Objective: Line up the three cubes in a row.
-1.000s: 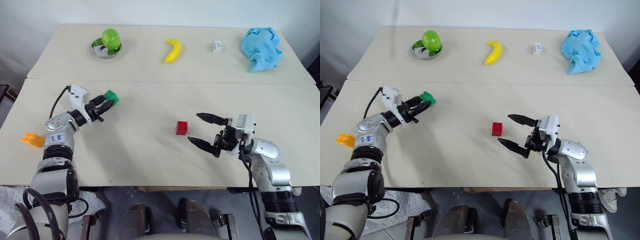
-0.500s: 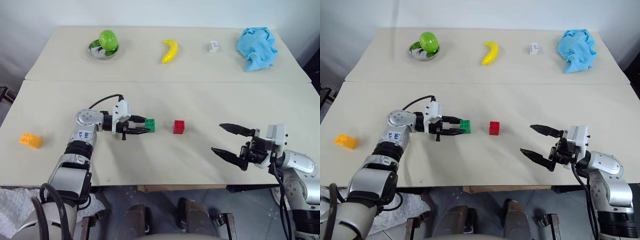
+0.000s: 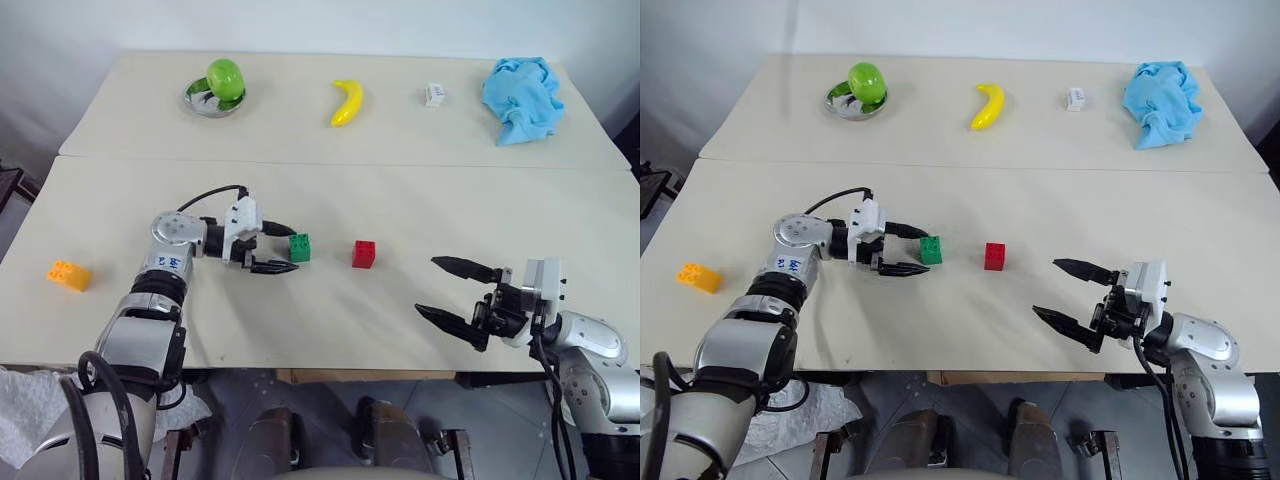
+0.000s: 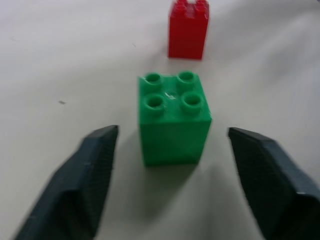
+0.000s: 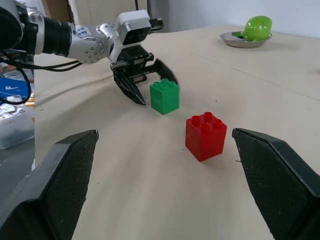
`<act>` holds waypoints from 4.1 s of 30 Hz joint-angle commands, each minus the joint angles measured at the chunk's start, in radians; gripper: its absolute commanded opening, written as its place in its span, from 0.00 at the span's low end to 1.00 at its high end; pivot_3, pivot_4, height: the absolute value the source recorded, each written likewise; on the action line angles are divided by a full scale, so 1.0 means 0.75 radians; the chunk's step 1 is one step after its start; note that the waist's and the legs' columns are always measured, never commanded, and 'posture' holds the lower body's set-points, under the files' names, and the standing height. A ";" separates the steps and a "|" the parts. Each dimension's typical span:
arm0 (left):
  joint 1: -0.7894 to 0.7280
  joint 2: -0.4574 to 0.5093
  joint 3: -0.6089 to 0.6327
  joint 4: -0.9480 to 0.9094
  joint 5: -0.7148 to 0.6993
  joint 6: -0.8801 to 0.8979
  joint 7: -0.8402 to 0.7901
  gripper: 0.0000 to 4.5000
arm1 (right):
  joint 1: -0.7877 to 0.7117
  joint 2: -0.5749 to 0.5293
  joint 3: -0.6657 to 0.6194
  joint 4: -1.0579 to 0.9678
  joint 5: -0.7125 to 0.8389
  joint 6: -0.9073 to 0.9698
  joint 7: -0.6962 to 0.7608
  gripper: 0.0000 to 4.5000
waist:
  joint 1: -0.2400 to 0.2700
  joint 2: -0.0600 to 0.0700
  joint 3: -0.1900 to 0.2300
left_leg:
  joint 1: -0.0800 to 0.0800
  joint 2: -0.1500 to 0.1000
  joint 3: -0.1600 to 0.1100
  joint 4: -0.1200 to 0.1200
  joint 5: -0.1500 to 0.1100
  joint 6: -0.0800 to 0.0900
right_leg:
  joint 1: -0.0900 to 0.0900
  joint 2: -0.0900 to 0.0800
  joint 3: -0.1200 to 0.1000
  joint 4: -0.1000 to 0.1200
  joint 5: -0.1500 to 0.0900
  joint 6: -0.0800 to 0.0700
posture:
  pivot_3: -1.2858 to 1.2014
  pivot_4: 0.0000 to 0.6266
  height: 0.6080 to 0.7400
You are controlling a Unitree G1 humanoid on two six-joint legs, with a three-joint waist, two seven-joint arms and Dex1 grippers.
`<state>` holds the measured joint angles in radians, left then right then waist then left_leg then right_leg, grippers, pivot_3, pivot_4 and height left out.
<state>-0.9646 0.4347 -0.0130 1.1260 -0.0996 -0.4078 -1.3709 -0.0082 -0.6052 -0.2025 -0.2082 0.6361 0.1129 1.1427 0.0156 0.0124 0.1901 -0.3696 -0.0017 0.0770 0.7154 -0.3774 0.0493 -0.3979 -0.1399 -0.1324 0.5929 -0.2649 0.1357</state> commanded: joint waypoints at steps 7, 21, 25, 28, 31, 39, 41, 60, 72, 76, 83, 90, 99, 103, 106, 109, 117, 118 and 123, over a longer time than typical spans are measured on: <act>0.648 0.177 0.284 -1.055 -0.355 0.388 0.173 1.00 | -0.100 0.012 0.043 -0.017 0.079 0.080 0.044 1.00 | -0.034 0.001 0.000 | 0.002 0.005 -0.004 -0.002 0.000 0.000 | -0.001 0.000 0.002 0.000 -0.001 -0.001 | 0.52 0.24 1.00; 1.742 -0.316 1.001 -1.800 -0.439 0.373 1.192 1.00 | -0.391 0.101 0.199 0.099 0.021 0.051 0.135 1.00 | -0.004 0.001 0.000 | 0.002 -0.002 -0.019 0.001 -0.005 0.001 | 0.006 -0.013 0.004 -0.003 -0.001 -0.002 | 0.52 0.24 1.00; 1.818 -0.391 1.136 -1.720 -0.508 0.317 1.331 1.00 | -0.421 0.117 0.213 0.102 0.030 0.068 0.148 1.00 | -0.001 0.001 0.000 | 0.002 -0.002 -0.018 0.001 -0.008 0.001 | 0.005 -0.013 0.003 -0.003 -0.001 -0.003 | 0.52 0.24 1.00; 1.840 -0.429 1.214 -1.704 -0.589 0.312 1.425 1.00 | -0.425 0.126 0.224 0.110 0.026 0.073 0.163 1.00 | 0.011 -0.001 -0.001 | 0.001 -0.002 -0.018 0.001 -0.008 0.001 | 0.006 -0.013 0.002 -0.003 -0.001 -0.003 | 0.52 0.24 1.00; 1.880 -0.438 1.208 -1.683 -0.596 0.307 1.431 1.00 | -0.419 0.131 0.231 0.115 0.020 0.072 0.170 1.00 | 0.009 -0.001 -0.001 | 0.002 -0.002 -0.018 0.001 -0.010 0.002 | 0.006 -0.015 0.003 -0.004 -0.001 -0.003 | 0.52 0.24 1.00; 1.761 -0.065 1.102 -1.537 -0.670 0.496 1.180 1.00 | -0.414 0.147 0.250 0.117 -0.005 0.062 0.160 1.00 | 0.013 -0.002 -0.002 | 0.001 0.000 -0.019 0.001 -0.012 0.000 | 0.004 -0.014 0.000 -0.004 -0.004 -0.008 | 0.52 0.24 1.00; 1.710 0.057 1.093 -1.430 -0.662 0.521 1.117 1.00 | -0.414 0.152 0.254 0.118 -0.013 0.057 0.157 1.00 | 0.008 -0.002 -0.002 | 0.001 0.002 -0.020 0.001 -0.011 -0.003 | 0.002 -0.011 -0.002 -0.001 -0.006 -0.012 | 0.52 0.24 1.00; 1.325 0.451 0.912 -0.832 -0.550 0.559 0.742 0.65 | -0.338 0.132 0.196 0.067 -0.041 -0.014 0.097 1.00 | -0.044 0.000 -0.003 | 0.003 -0.001 -0.011 -0.006 -0.011 0.000 | -0.002 -0.007 -0.008 0.004 -0.006 -0.010 | 0.52 0.24 1.00; 1.187 0.467 0.788 -0.944 -0.558 0.547 0.607 0.33 | -0.313 0.110 0.175 0.051 -0.035 -0.003 0.083 1.00 | -0.018 0.000 -0.003 | 0.003 -0.001 -0.011 -0.002 -0.011 0.000 | -0.001 -0.008 -0.006 0.006 -0.005 -0.009 | 0.52 0.24 1.00; 1.060 0.538 0.506 -1.102 -0.478 0.569 0.345 0.33 | -0.296 0.081 0.144 0.051 -0.022 0.010 0.080 1.00 | -0.014 0.000 -0.003 | 0.002 -0.004 -0.012 -0.001 -0.010 0.001 | -0.001 -0.010 -0.006 0.007 -0.005 -0.008 | 0.52 0.24 1.00; 0.479 0.452 0.032 -0.605 -0.175 0.326 -0.044 0.33 | -0.279 0.012 0.109 0.070 -0.012 0.035 0.119 1.00 | -0.025 0.001 -0.003 | 0.003 -0.006 -0.004 -0.001 -0.010 0.002 | -0.001 -0.004 -0.005 0.006 -0.005 -0.008 | 0.52 0.24 1.00; 0.114 0.338 -0.094 -0.061 0.034 0.015 -0.068 0.33 | -0.182 -0.008 0.053 -0.023 -0.006 0.037 0.067 1.00 | -0.024 0.000 -0.003 | 0.002 0.003 0.011 -0.002 -0.009 -0.003 | -0.002 0.009 -0.004 0.000 -0.005 -0.007 | 0.52 0.24 1.00; -0.014 0.296 -0.073 0.128 0.096 -0.047 -0.058 0.68 | -0.095 0.010 0.045 -0.107 -0.005 0.025 -0.018 1.00 | -0.020 -0.001 -0.002 | 0.003 0.003 0.015 0.003 -0.008 -0.001 | -0.002 0.006 0.003 0.002 -0.002 -0.001 | 0.52 0.24 1.00; -0.031 0.292 -0.060 0.143 0.101 -0.033 -0.073 0.95 | -0.097 0.007 0.050 -0.107 -0.003 0.022 -0.027 1.00 | -0.020 -0.001 -0.002 | 0.002 0.003 0.015 0.002 -0.008 -0.001 | -0.003 0.005 0.003 0.002 -0.002 -0.001 | 0.52 0.24 1.00; -0.035 0.303 -0.055 0.149 0.115 -0.031 -0.076 0.95 | -0.099 0.007 0.053 -0.108 -0.001 0.022 -0.030 1.00 | -0.020 -0.001 -0.002 | 0.001 0.002 0.015 0.002 -0.008 -0.001 | -0.005 0.005 0.003 0.001 -0.002 -0.002 | 0.52 0.24 1.00; -0.040 0.320 -0.050 0.158 0.128 -0.020 -0.066 0.95 | -0.107 0.009 0.061 -0.103 -0.003 0.022 -0.030 1.00 | -0.021 -0.001 -0.002 | 0.000 0.002 0.015 0.002 -0.008 -0.001 | -0.005 0.006 0.003 0.001 -0.002 -0.002 | 0.52 0.24 1.00; -0.059 0.340 -0.034 0.177 0.158 -0.006 0.013 0.95 | -0.112 0.013 0.073 -0.105 -0.001 0.026 -0.030 1.00 | -0.022 -0.001 -0.002 | 0.001 0.003 0.016 0.002 -0.008 -0.001 | -0.005 0.006 0.003 0.002 -0.002 -0.002 | 0.52 0.24 1.00; -0.060 0.341 -0.032 0.178 0.159 -0.005 0.017 0.95 | -0.112 0.013 0.073 -0.105 -0.001 0.027 -0.030 1.00 | -0.022 -0.001 -0.002 | 0.001 0.003 0.016 0.002 -0.008 -0.001 | -0.005 0.006 0.003 0.002 -0.002 -0.001 | 0.52 0.24 1.00; -0.053 0.351 -0.011 0.176 0.141 -0.007 -0.020 0.95 | -0.107 0.009 0.073 -0.112 0.002 0.034 -0.027 1.00 | -0.021 -0.001 -0.002 | 0.000 0.003 0.016 0.002 -0.008 -0.001 | -0.005 0.006 0.003 0.002 -0.002 -0.002 | 0.52 0.24 1.00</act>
<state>-0.9963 0.6754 -0.0397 1.2644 0.0089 -0.4148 -1.3693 -0.0890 -0.5971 -0.1396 -0.2511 0.6163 0.1390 1.1210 -0.0003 0.0116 0.1884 -0.3693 0.0002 0.0887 0.7170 -0.3837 0.0488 -0.4017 -0.1356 -0.1302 0.5944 -0.2662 0.1346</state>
